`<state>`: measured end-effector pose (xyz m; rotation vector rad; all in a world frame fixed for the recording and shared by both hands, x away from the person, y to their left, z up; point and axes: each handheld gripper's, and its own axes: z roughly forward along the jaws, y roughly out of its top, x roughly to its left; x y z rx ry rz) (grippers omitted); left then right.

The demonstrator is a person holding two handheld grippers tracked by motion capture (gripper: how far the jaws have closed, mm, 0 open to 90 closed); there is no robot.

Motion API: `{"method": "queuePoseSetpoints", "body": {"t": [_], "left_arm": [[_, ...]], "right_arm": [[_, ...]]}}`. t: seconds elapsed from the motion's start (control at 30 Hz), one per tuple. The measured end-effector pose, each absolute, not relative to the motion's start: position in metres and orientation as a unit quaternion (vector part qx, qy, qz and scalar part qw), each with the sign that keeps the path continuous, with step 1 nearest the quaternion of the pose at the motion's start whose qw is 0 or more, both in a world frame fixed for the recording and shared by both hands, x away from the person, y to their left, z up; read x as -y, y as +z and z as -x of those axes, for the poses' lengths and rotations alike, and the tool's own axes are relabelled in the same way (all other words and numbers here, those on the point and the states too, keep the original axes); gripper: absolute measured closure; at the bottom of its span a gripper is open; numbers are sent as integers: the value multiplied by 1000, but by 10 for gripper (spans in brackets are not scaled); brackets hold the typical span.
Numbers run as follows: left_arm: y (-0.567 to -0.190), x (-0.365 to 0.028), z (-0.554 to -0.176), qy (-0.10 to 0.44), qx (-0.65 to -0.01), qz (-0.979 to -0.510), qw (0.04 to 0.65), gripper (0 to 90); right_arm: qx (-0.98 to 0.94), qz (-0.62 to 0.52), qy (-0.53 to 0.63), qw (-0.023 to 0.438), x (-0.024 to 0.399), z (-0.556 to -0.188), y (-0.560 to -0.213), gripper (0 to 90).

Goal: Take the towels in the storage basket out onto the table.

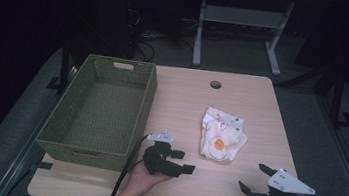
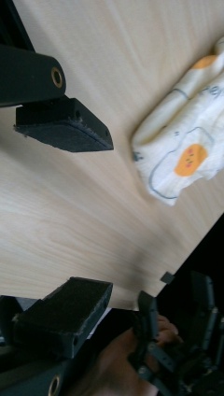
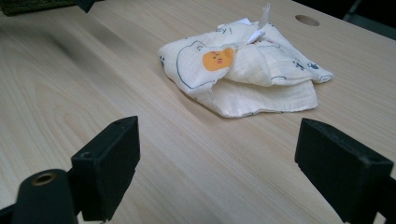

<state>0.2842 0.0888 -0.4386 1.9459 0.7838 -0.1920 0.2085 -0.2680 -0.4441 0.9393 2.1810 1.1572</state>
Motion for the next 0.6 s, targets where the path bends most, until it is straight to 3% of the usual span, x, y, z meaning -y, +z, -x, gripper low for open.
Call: {"method": "queuePoseSetpoints", "body": {"t": [0.6], "left_arm": [[-443, -101, -253, -48, -302, -811, 498, 249]], "right_arm": [[-807, -336, 421, 244, 260, -210, -446, 137]]}}
